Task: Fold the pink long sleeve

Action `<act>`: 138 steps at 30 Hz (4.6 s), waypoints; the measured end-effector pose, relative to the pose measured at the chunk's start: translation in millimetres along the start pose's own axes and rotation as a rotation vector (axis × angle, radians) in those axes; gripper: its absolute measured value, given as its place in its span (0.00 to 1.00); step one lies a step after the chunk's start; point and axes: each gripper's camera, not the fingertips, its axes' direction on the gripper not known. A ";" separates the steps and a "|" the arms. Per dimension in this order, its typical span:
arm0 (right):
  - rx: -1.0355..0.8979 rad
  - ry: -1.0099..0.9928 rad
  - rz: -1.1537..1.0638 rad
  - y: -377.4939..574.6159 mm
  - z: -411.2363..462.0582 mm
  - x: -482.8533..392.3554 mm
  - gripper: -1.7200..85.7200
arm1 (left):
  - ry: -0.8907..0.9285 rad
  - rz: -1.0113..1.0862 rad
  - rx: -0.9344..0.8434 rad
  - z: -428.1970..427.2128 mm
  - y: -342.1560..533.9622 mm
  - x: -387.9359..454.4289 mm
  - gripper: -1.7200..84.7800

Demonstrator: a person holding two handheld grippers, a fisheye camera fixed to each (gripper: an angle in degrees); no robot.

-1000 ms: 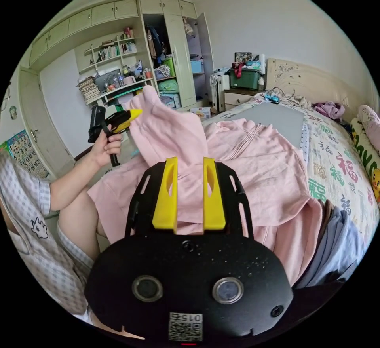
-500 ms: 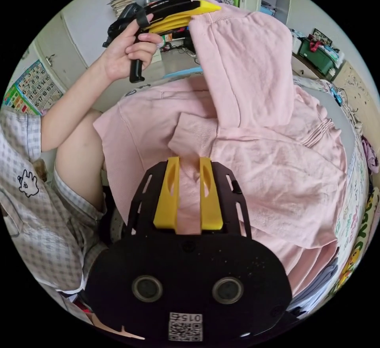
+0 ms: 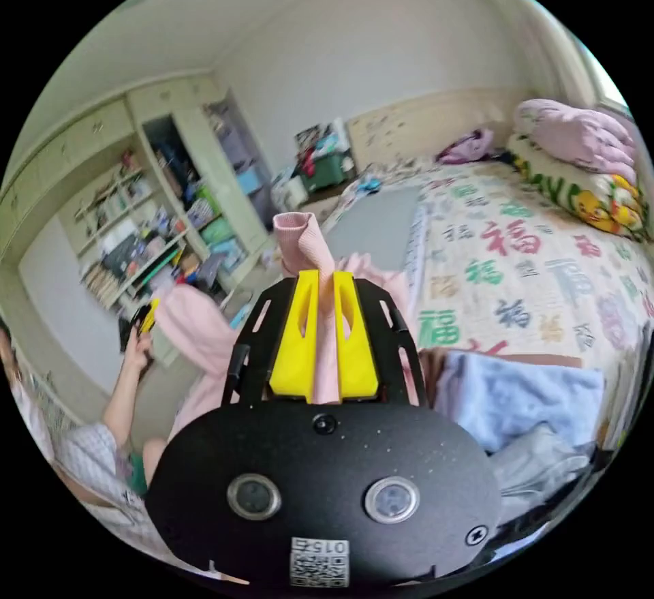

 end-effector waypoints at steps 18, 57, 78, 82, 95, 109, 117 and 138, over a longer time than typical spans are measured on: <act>-0.413 -0.031 -0.100 239.1 -126.0 -176.9 0.14 | -0.327 0.064 -0.567 -42.6 195.7 41.3 0.15; -0.441 -0.051 -0.058 397.8 -204.7 -185.5 0.12 | -0.466 0.161 -0.629 -30.4 260.6 37.0 0.04; -0.552 0.263 -0.199 495.6 -247.2 -159.6 0.03 | -0.517 0.236 -0.653 -43.8 318.0 14.5 0.03; -0.635 0.318 -0.200 525.8 -207.5 -143.2 0.03 | -0.594 0.216 -0.731 -25.9 341.2 -15.5 0.04; -0.559 0.188 -0.054 443.0 -294.2 -132.1 0.13 | -0.580 0.187 -0.727 -45.0 347.0 -41.9 0.15; -0.758 0.204 -0.180 328.6 -249.7 -172.4 0.07 | -0.752 0.282 -1.062 19.8 414.4 -97.1 0.01; -0.673 -0.132 0.037 212.4 -339.5 -132.2 0.08 | -0.784 0.362 -1.041 -5.0 435.5 -105.9 0.01; -0.161 0.278 0.576 -357.0 -156.5 274.9 0.16 | -0.205 0.630 -1.037 267.6 574.0 -92.7 0.14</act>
